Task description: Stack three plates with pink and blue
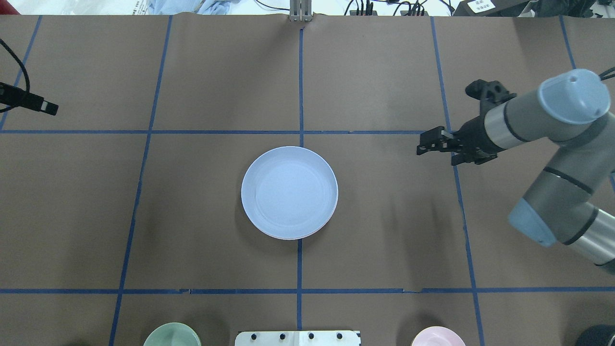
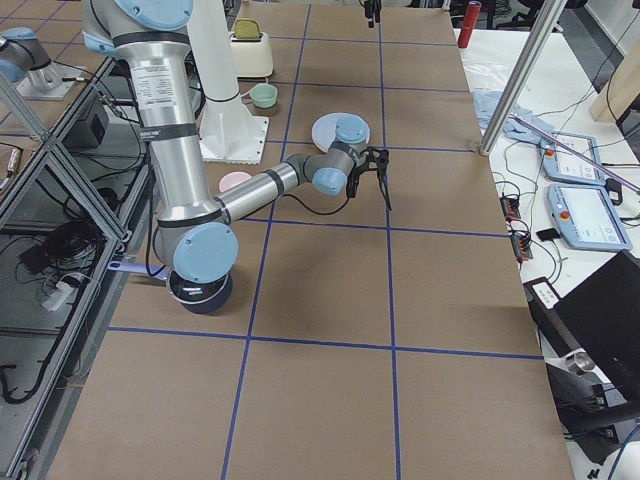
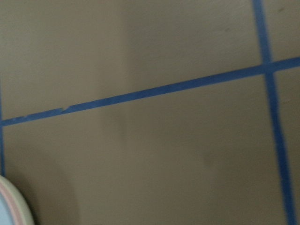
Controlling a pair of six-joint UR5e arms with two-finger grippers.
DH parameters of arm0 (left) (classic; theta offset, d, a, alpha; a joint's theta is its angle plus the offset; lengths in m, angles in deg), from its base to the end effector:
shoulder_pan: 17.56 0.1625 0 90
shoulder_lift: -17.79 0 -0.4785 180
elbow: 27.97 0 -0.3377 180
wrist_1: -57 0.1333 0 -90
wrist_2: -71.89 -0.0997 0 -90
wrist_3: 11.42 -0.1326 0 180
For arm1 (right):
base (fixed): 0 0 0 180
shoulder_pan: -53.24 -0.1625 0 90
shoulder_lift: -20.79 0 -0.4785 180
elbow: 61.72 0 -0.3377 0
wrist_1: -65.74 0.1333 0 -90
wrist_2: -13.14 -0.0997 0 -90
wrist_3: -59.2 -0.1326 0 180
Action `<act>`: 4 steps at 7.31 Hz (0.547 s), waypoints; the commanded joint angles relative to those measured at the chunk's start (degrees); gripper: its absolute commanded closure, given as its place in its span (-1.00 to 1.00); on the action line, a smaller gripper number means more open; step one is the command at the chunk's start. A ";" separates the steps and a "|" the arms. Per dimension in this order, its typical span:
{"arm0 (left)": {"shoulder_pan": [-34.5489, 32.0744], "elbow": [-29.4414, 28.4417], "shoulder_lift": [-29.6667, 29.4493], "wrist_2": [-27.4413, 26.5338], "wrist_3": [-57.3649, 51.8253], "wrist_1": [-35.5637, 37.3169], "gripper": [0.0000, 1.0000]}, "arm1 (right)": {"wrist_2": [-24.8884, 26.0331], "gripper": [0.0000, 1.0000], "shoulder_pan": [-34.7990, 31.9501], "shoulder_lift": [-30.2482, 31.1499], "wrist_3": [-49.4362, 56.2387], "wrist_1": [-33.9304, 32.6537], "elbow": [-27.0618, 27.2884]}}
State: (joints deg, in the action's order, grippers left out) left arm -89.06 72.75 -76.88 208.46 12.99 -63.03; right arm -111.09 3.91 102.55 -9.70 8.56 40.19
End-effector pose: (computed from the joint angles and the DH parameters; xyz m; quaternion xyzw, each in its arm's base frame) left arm 0.1234 -0.4854 0.5428 0.1967 0.4691 0.1087 0.8541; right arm -0.3029 -0.4427 0.5062 0.0306 -0.5001 0.0813 0.8616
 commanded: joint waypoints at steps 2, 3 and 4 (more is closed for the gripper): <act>-13.71 -5.69 0.54 -2.95 -25.22 7.77 -1.00 | -6.89 -1.00 -18.81 10.25 35.11 -9.12 -1.46; -16.19 -7.45 0.54 -5.15 -29.82 7.87 -1.00 | -7.78 -1.00 -24.61 9.83 47.68 -17.63 -1.45; -17.61 -7.99 0.54 -5.26 -31.43 7.96 -1.00 | -7.96 -1.00 -28.85 8.87 57.20 -25.37 -1.11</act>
State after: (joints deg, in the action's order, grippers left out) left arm -103.93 66.14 -76.34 204.39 -14.19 -55.56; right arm -118.24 -18.40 111.87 33.34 -6.79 38.85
